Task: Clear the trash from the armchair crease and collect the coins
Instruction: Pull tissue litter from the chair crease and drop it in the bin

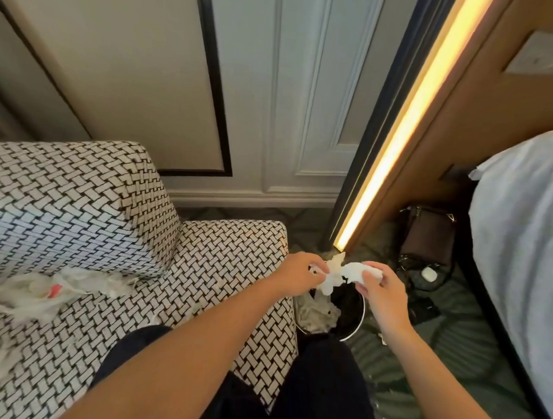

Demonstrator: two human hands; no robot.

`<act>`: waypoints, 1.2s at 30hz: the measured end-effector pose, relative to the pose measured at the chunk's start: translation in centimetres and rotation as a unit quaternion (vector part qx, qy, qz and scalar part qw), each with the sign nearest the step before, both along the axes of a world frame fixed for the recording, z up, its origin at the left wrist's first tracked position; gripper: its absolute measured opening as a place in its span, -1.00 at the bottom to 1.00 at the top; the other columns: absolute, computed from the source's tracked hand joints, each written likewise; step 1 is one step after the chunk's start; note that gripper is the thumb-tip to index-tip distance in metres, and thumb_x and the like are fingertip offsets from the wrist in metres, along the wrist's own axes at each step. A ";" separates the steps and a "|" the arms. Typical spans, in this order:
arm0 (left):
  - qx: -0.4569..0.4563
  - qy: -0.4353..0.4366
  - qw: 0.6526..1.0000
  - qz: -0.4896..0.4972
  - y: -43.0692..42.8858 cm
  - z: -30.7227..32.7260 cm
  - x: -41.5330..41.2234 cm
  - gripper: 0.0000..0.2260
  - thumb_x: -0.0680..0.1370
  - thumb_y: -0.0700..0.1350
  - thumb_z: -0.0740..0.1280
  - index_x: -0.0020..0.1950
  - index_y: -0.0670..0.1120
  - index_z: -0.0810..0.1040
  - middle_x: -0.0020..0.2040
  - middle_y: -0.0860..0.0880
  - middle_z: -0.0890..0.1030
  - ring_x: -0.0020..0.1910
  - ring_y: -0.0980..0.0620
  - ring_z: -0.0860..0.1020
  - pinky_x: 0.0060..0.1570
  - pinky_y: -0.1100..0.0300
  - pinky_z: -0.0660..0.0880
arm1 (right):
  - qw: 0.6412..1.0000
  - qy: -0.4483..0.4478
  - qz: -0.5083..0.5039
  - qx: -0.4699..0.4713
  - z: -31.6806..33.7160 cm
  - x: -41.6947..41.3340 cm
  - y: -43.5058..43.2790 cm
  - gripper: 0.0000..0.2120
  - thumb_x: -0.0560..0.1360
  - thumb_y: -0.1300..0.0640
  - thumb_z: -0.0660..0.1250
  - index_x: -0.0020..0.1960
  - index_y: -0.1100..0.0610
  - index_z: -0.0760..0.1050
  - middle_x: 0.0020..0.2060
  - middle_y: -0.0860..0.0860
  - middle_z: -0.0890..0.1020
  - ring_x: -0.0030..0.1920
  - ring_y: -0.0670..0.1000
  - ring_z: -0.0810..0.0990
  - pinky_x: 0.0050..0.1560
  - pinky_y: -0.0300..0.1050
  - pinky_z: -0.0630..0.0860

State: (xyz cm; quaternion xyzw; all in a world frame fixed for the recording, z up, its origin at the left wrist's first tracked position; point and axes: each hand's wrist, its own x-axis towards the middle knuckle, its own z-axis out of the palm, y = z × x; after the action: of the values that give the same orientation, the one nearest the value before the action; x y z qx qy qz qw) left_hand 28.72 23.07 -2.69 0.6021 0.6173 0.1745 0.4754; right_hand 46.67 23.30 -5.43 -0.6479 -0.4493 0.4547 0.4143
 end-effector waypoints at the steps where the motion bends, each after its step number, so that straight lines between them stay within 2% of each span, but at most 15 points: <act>1: -0.012 0.002 1.000 -0.015 0.3 -0.2 0.3 -0.69 0.54 -0.14 0.29 0.28 0.01 0.50 0.36 -0.04 0.44 0.30 0.00 0.42 0.16 0.23 0.33 | 1.000 0.003 -0.009 -0.014 -0.5 0.2 0.1 -0.86 0.55 0.23 0.24 0.07 0.14 0.53 0.01 0.07 0.59 0.02 0.03 0.60 -0.09 -0.20 0.55; 5: -0.051 0.002 0.996 -0.069 0.5 -0.7 0.8 -0.48 0.52 -0.18 0.28 0.45 0.12 0.28 0.43 -0.04 0.36 0.40 -0.02 0.32 0.32 0.15 0.31 | 0.997 0.019 -0.033 -0.072 -2.2 0.7 0.5 -0.87 0.56 0.25 0.22 0.05 0.12 0.50 0.08 0.13 0.56 0.10 0.09 0.57 -0.03 -0.17 0.54; 8: -0.067 -0.019 0.996 -0.058 0.3 -1.1 0.6 -0.46 0.53 -0.16 0.28 0.46 0.13 0.23 0.43 -0.01 0.34 0.40 0.00 0.32 0.20 0.25 0.26 | 0.992 0.036 -0.047 -0.113 -2.8 0.7 0.8 -0.84 0.56 0.27 0.20 0.10 0.14 0.48 0.13 0.15 0.52 0.14 0.11 0.54 0.02 -0.14 0.53; 11: -0.079 -0.025 0.996 -0.034 0.0 -1.7 0.0 -0.48 0.54 -0.13 0.28 0.47 0.11 0.24 0.44 -0.08 0.33 0.43 -0.02 0.27 0.19 0.23 0.25 | 0.987 0.041 -0.011 -0.155 -2.6 0.5 1.2 -0.80 0.59 0.20 0.18 0.20 0.11 0.43 0.24 0.14 0.47 0.22 0.12 0.49 0.15 -0.08 0.49; 14: -0.090 -0.035 0.995 -0.011 -0.5 -1.7 -0.8 -0.54 0.56 -0.12 0.26 0.44 0.09 0.29 0.42 -0.10 0.35 0.41 -0.04 0.30 0.13 0.23 0.31 | 0.974 0.071 0.050 -0.211 -2.1 0.3 1.0 -0.58 0.60 0.14 0.18 0.44 0.03 0.24 0.40 0.10 0.33 0.38 0.12 0.33 0.38 0.06 0.32; 17: -0.089 -0.028 0.996 -0.011 -1.3 -1.3 -2.2 -0.62 0.57 -0.11 0.24 0.40 0.05 0.37 0.36 -0.08 0.42 0.34 -0.01 0.38 0.08 0.25 0.36 | 0.969 0.099 0.051 -0.223 -1.6 0.1 0.5 -0.50 0.60 0.17 0.19 0.50 0.01 0.15 0.40 0.10 0.32 0.38 0.10 0.33 0.39 0.05 0.29; 21: -0.068 0.006 0.998 0.007 -3.0 -0.8 -5.4 -0.69 0.58 -0.07 0.22 0.33 0.05 0.43 0.29 -0.01 0.49 0.22 0.06 0.44 0.02 0.28 0.36 | 0.972 0.089 0.049 -0.211 -0.9 -1.4 -0.5 -0.58 0.57 0.21 0.24 0.42 0.09 0.30 0.27 0.13 0.48 0.23 0.09 0.49 0.31 0.00 0.41; 23: -0.063 0.016 0.997 0.027 -4.1 -0.6 -7.6 -0.71 0.58 -0.06 0.21 0.31 0.05 0.44 0.27 0.01 0.50 0.14 0.12 0.44 -0.05 0.31 0.39 | 0.975 0.078 0.064 -0.199 -0.3 -2.9 -0.9 -0.66 0.55 0.20 0.28 0.32 0.09 0.41 0.15 0.10 0.57 0.11 0.02 0.57 0.18 -0.07 0.49; 25: -0.056 0.031 0.997 0.050 -5.4 -0.5 -10.1 -0.72 0.58 -0.05 0.22 0.30 0.04 0.45 0.26 0.00 0.51 0.16 0.12 0.44 0.08 0.24 0.39 | 0.976 0.070 0.085 -0.186 0.4 -4.8 -1.4 -0.74 0.54 0.19 0.30 0.22 0.08 0.49 0.06 0.05 0.62 0.04 -0.04 0.60 0.01 -0.17 0.52; 27: -0.053 0.031 0.995 0.080 -6.7 -0.3 -12.6 -0.74 0.59 -0.05 0.22 0.28 0.04 0.47 0.26 0.01 0.51 0.15 0.13 0.44 0.07 0.24 0.39 | 0.975 0.069 0.115 -0.177 1.0 -6.9 -2.0 -0.80 0.53 0.17 0.31 0.14 0.06 0.54 -0.01 0.01 0.65 0.02 -0.04 0.62 -0.04 -0.19 0.53; 30: -0.041 0.021 0.989 0.139 -8.4 0.0 -15.8 -0.80 0.58 -0.05 0.23 0.19 0.09 0.52 0.21 0.03 0.53 0.06 0.16 0.48 -0.14 0.37 0.35 | 0.967 0.053 0.188 -0.166 1.8 -10.0 -3.3 -0.86 0.52 0.10 0.31 0.07 -0.02 0.56 -0.02 -0.05 0.65 0.02 -0.08 0.62 -0.04 -0.20 0.51; 33: -0.025 0.013 0.980 0.198 -10.6 0.2 -19.0 -0.85 0.57 -0.05 0.26 0.10 0.10 0.54 0.18 0.03 0.55 0.04 0.13 0.52 -0.03 0.27 0.40 | 0.950 -0.008 0.276 -0.143 2.2 -13.6 -4.8 -0.87 0.55 0.05 0.26 0.02 -0.12 0.55 0.05 -0.06 0.61 0.04 -0.07 0.59 0.09 -0.11 0.52; 36: -0.030 0.015 0.975 0.219 -12.6 0.1 -21.3 -0.82 0.56 -0.07 0.27 0.14 0.05 0.55 0.22 0.01 0.54 0.03 0.10 0.53 0.02 0.24 0.38 | 0.919 -0.078 0.363 -0.134 2.3 -16.7 -6.6 -0.81 0.58 0.02 0.17 0.10 -0.17 0.52 0.07 -0.10 0.59 0.12 0.13 0.57 0.22 0.08 0.50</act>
State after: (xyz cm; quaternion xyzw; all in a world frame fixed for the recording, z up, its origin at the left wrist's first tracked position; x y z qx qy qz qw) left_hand 7.46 10.52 -2.61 0.4407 0.7457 0.2471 0.4343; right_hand 30.00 16.67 -3.16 -0.5234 -0.6191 0.5779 0.0937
